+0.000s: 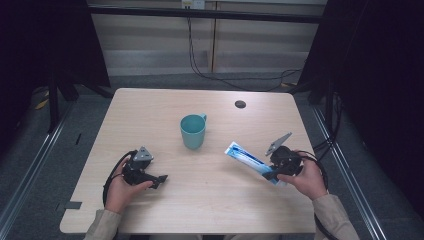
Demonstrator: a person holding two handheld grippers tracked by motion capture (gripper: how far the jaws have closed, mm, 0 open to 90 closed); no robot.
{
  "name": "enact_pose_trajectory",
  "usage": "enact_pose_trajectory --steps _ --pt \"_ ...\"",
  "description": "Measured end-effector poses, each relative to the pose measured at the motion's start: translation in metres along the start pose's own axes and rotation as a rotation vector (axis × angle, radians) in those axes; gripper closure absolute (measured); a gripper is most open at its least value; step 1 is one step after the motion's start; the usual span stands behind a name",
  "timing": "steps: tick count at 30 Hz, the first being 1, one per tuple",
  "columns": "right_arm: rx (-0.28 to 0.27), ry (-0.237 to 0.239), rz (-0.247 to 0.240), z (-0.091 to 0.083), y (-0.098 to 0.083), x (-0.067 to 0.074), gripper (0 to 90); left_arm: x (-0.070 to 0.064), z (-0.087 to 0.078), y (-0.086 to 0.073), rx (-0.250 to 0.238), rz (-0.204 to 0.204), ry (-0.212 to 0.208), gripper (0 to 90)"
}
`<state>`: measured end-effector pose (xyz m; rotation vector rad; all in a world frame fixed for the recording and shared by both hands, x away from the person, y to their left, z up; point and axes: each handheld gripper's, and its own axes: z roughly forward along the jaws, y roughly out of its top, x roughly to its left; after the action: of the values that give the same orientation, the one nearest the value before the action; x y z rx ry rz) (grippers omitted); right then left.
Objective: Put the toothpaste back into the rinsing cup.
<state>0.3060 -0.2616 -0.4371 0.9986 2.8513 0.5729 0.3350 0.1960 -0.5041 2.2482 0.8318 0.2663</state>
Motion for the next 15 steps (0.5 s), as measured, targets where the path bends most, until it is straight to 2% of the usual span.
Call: enact_pose_trajectory --steps 1,3,6,9,12,15 --pt "0.000 0.001 0.002 0.001 0.001 0.001 72.6 0.000 0.000 0.002 -0.005 -0.004 -0.019 12.0" --pt "-0.003 0.000 0.007 0.001 0.003 0.002 72.6 -0.001 -0.001 0.006 -0.016 -0.007 -0.028 14.6" --pt "-0.018 0.001 0.005 0.001 0.005 0.001 72.7 -0.004 -0.002 0.011 -0.028 -0.014 -0.042 14.4" --pt "-0.039 0.001 0.010 0.000 0.010 0.002 72.8 -0.009 -0.002 0.022 -0.074 -0.031 -0.081 14.0" --pt "-0.060 0.000 0.016 -0.001 0.012 0.003 73.1 -0.013 -0.002 0.028 -0.092 -0.038 -0.098 14.0" --pt "-0.119 0.001 0.017 -0.004 0.018 0.004 73.3 -0.018 0.000 0.036 -0.119 -0.045 -0.131 14.0"
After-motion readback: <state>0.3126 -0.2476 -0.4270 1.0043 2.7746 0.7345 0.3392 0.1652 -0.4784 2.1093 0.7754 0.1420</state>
